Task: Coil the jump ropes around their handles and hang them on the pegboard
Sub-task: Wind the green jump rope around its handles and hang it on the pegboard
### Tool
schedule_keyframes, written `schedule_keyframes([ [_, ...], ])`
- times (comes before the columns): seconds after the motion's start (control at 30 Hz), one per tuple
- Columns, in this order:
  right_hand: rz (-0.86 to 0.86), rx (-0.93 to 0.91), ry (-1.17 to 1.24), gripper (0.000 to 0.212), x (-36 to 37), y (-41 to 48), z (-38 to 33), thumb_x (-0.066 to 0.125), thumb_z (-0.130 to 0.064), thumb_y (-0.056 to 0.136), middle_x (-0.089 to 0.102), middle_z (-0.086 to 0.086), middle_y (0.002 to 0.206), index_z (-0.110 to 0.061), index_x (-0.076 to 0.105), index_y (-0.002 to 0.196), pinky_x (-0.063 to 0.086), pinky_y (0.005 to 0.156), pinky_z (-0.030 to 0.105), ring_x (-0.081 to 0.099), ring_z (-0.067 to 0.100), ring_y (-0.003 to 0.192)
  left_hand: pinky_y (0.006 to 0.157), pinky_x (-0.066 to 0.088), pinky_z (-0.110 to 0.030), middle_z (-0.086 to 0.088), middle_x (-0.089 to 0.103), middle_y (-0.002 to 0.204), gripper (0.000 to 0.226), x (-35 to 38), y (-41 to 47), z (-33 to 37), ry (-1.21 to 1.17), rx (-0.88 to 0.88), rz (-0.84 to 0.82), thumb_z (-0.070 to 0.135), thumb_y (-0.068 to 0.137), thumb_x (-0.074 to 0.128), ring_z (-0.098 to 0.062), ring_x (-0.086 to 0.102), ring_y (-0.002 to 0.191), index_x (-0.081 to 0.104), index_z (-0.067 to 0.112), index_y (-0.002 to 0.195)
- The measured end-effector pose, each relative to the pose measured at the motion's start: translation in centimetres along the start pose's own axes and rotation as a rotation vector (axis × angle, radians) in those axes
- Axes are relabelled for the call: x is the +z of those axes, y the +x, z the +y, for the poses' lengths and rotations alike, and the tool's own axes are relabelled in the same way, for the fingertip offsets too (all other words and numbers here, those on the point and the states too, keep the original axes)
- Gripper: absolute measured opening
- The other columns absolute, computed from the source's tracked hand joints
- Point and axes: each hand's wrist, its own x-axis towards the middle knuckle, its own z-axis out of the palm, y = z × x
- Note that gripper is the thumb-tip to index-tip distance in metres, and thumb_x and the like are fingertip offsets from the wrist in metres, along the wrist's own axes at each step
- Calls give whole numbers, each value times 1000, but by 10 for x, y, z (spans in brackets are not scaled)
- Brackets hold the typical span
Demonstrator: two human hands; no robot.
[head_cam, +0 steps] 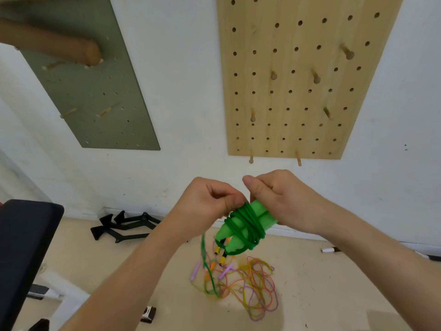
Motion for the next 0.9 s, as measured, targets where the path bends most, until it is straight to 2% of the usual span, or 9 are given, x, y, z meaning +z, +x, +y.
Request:
schedule_keyframes([
  [0.13,177,161,511,50,2,1,-6,39,-38,100,42,-4,39,-8,50,61,31,37,18,40,9,33,44,39,-19,-7,61,55,32,20,-1,-22,-395,-179,183,-1,85,57,-14,51,42,67,12,58],
  [0.2,343,232,586,50,9,5,-3,38,-37,101,47,-3,39,-9,49,61,34,38,19,45,9,33,42,27,-19,-12,56,57,29,39,-13,-33,-375,-213,206,2,90,53,-13,35,39,67,8,65],
  [0.27,492,283,532,50,18,11,9,37,-38,101,50,-1,43,-11,50,61,39,40,23,47,11,37,43,27,-21,-6,56,57,27,54,-22,-40,-315,-189,239,8,96,50,-13,31,42,72,11,80],
  [0.37,625,261,337,51,31,17,25,32,-38,102,54,4,54,-13,52,62,46,52,33,53,21,51,53,39,-24,7,58,56,24,61,-27,-46,85,-58,272,22,99,45,-10,45,49,68,26,96],
  [0.53,673,155,29,52,45,20,26,26,-33,102,55,7,61,-2,55,72,39,62,37,52,24,60,60,42,-34,1,51,58,27,54,-34,-38,655,88,255,40,97,37,-17,51,58,58,26,105],
  [0.6,676,97,-28,48,48,19,24,27,-31,102,55,9,61,-3,52,72,40,60,39,53,28,60,55,39,-32,1,56,61,22,52,-35,-34,873,112,252,35,95,45,-18,56,58,58,23,107],
  [0.67,668,44,-99,44,48,19,22,27,-30,102,54,9,60,-7,49,71,39,56,39,51,30,58,43,26,-24,3,54,49,11,50,-38,-30,1097,163,188,31,80,67,-17,53,41,64,21,86],
  [0.77,608,26,-225,40,45,21,25,26,-31,102,46,2,55,-14,41,69,32,54,36,45,27,53,41,17,-19,5,43,39,27,44,-42,-25,1242,229,119,23,53,85,-15,40,29,61,22,65],
  [0.9,367,125,-450,32,43,22,30,25,-30,104,40,-2,59,-15,40,80,36,58,36,47,28,62,38,22,-21,7,41,44,36,31,-45,-14,1283,402,143,14,53,81,-15,38,35,66,24,85],
])
